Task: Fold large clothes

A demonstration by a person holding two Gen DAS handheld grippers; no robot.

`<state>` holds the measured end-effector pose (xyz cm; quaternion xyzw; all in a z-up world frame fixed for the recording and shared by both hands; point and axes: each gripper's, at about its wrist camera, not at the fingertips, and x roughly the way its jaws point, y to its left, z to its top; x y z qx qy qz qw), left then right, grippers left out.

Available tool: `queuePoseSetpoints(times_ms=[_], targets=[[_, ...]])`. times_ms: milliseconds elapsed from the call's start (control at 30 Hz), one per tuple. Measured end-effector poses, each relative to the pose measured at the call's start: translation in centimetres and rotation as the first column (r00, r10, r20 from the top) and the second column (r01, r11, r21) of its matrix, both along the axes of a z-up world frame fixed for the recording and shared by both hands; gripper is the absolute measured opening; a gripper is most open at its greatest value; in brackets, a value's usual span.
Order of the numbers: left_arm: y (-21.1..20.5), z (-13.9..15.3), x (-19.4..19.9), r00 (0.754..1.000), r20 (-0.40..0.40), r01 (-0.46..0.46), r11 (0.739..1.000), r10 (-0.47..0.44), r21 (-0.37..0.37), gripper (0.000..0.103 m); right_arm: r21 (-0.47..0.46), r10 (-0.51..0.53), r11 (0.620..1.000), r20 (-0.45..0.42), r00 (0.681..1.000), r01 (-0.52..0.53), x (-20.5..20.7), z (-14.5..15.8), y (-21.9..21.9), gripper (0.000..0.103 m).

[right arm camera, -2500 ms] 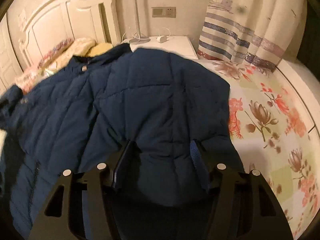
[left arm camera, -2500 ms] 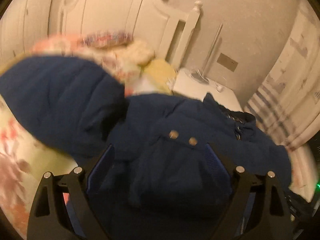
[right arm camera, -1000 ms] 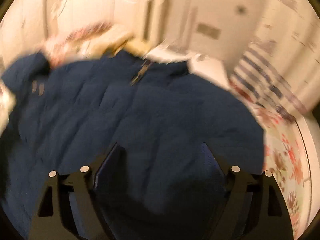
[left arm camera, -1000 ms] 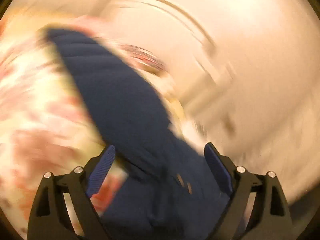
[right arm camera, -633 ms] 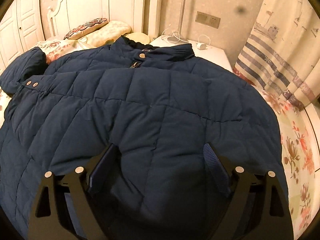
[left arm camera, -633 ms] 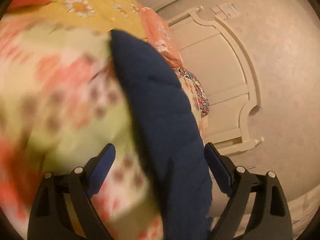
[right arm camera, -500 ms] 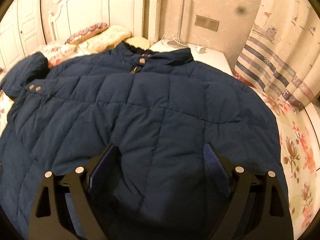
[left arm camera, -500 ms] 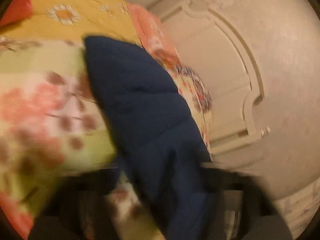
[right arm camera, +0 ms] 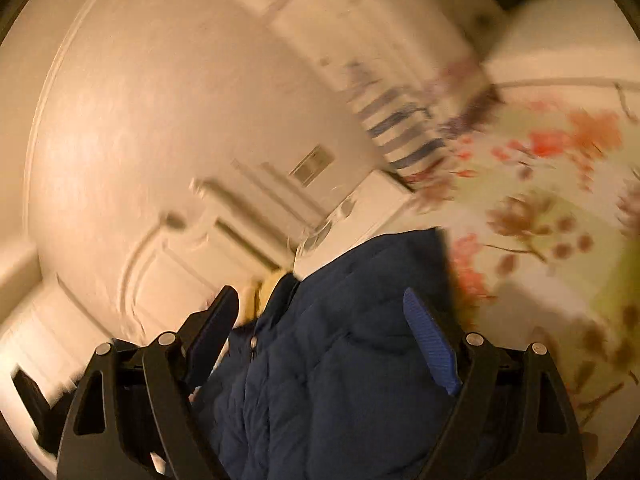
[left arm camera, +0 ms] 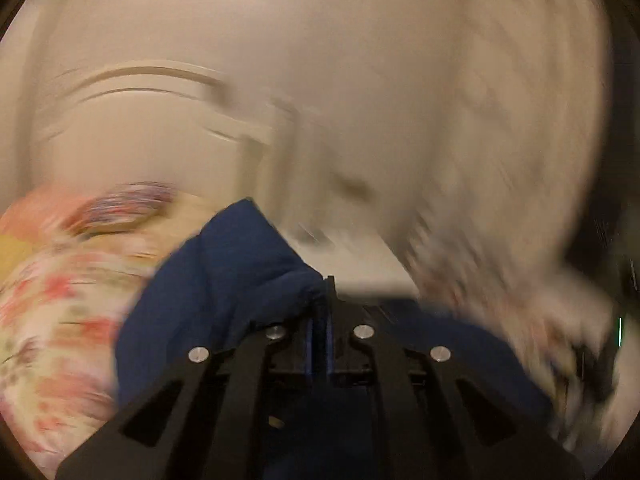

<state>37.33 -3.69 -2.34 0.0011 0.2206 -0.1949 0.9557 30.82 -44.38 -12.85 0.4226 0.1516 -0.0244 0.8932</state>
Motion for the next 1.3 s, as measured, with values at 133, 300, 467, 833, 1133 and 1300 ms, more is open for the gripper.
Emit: queuePoseSetpoints(times_ms=[133, 300, 467, 833, 1133, 1300], targets=[[-11.1, -9.0, -1.0, 0.969, -0.200, 0.209, 0.922, -0.149, 0.327, 0.026, 0.057, -0.024, 0.998, -0.022, 0.999, 0.025, 0.0, -1.0, -1.3, 0.082], [-13.6, -13.2, -2.9, 0.971, -0.186, 0.227, 0.838, -0.153, 0.496, 0.067, -0.057, 0.030, 0.998, -0.042, 0.999, -0.033, 0.4, 0.0, 0.6, 0.082], [-9.7, -8.3, -6.0, 0.983, -0.001, 0.169, 0.900, -0.184, 0.401, 0.072, -0.116, 0.047, 0.992, -0.063, 0.997, -0.054, 0.3, 0.2, 1.8, 0.082], [12.7, -8.4, -1.9, 0.886, -0.249, -0.458, 0.820, 0.391, -0.342, 0.079, -0.260, 0.077, 0.960, -0.096, 0.992, -0.100, 0.9, 1.2, 4.5, 0.082], [15.6, -13.9, 1.6, 0.791, -0.482, -0.550, 0.783, 0.377, -0.290, 0.072, -0.501, 0.227, 0.825, -0.131, 0.965, -0.262, 1.7, 3.2, 11.6, 0.082], [14.7, -13.5, 0.3, 0.792, -0.447, -0.548, 0.806, 0.416, -0.223, 0.078, -0.721, 0.499, 0.465, -0.266, 0.825, -0.513, 0.6, 5.0, 24.3, 0.082]])
